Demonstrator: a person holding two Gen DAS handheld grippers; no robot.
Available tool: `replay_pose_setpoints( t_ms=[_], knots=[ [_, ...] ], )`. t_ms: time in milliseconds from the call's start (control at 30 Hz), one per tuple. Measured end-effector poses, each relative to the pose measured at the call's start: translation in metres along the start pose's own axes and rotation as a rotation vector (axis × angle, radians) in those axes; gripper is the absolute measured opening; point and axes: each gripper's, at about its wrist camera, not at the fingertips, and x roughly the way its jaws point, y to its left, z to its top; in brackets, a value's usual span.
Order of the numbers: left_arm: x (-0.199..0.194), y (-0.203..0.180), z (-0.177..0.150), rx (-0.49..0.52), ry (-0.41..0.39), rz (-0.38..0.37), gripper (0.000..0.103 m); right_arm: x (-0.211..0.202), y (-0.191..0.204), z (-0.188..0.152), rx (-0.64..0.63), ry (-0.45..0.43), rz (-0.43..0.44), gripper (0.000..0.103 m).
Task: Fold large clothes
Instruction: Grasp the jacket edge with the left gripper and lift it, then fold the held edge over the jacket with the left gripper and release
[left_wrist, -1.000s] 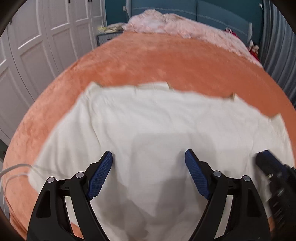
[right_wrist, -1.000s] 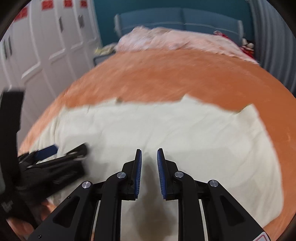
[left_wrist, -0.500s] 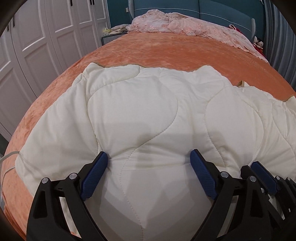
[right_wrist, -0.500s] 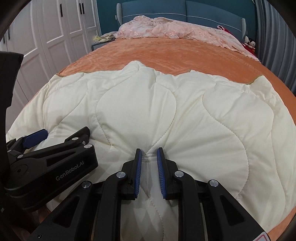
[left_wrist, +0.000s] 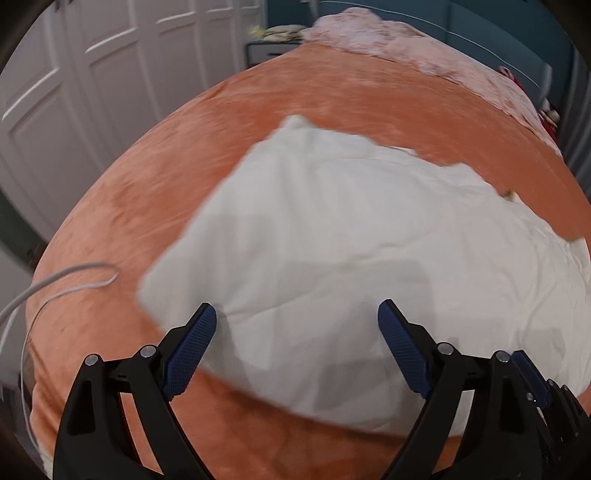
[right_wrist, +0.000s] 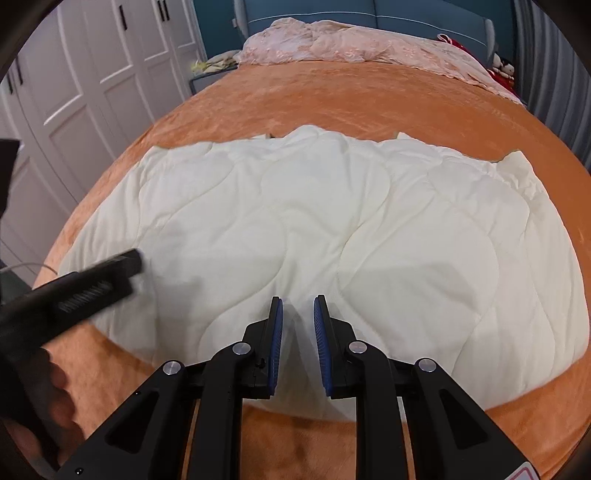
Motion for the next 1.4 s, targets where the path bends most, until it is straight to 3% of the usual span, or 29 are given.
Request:
replay_pose_setpoints(
  t_ms=[167, 233, 333, 367, 433, 633, 700, 733, 800, 967, 1167, 1400],
  knots=[
    [-0.003, 0.050, -0.002, -0.124, 0.038, 0.015, 0.090, -0.005, 0.010, -0.005, -0.017, 0.004, -0.001, 0.018],
    [0.001, 0.077, -0.004, -0.217, 0.065, -0.004, 0.092, -0.006, 0.013, -0.007, -0.028, 0.009, -0.001, 0.018],
    [0.019, 0.103, -0.008, -0.307, 0.122, -0.076, 0.094, -0.002, 0.017, -0.008, -0.033, 0.017, -0.005, 0.020],
    [0.028, 0.111, -0.010, -0.349, 0.149, -0.137, 0.095, -0.001, 0.017, -0.009, -0.034, 0.018, -0.007, 0.020],
    [0.034, 0.120, -0.013, -0.410, 0.150, -0.196, 0.098, 0.002, 0.018, -0.011, -0.035, 0.025, -0.014, 0.020],
    [0.040, 0.106, -0.005, -0.387, 0.133, -0.240, 0.097, 0.009, 0.023, -0.013, -0.064, 0.039, -0.045, 0.020],
    [0.042, 0.100, -0.002, -0.384, 0.137, -0.270, 0.090, 0.011, 0.023, -0.012, -0.066, 0.041, -0.049, 0.020],
    [0.043, 0.098, 0.001, -0.381, 0.137, -0.286, 0.079, 0.012, 0.024, -0.013, -0.067, 0.041, -0.051, 0.020],
    [0.038, 0.092, 0.004, -0.378, 0.139, -0.285, 0.072, 0.012, 0.025, -0.013, -0.073, 0.040, -0.055, 0.020],
    [0.017, 0.084, 0.011, -0.350, 0.102, -0.297, 0.036, 0.013, 0.026, -0.013, -0.080, 0.037, -0.060, 0.020],
    [-0.032, 0.063, 0.024, -0.254, 0.003, -0.317, 0.025, 0.008, 0.023, -0.012, -0.053, 0.046, -0.035, 0.020],
    [-0.097, 0.005, 0.037, -0.100, -0.109, -0.379, 0.020, -0.009, 0.011, -0.013, -0.010, 0.038, 0.026, 0.021]
  ],
)
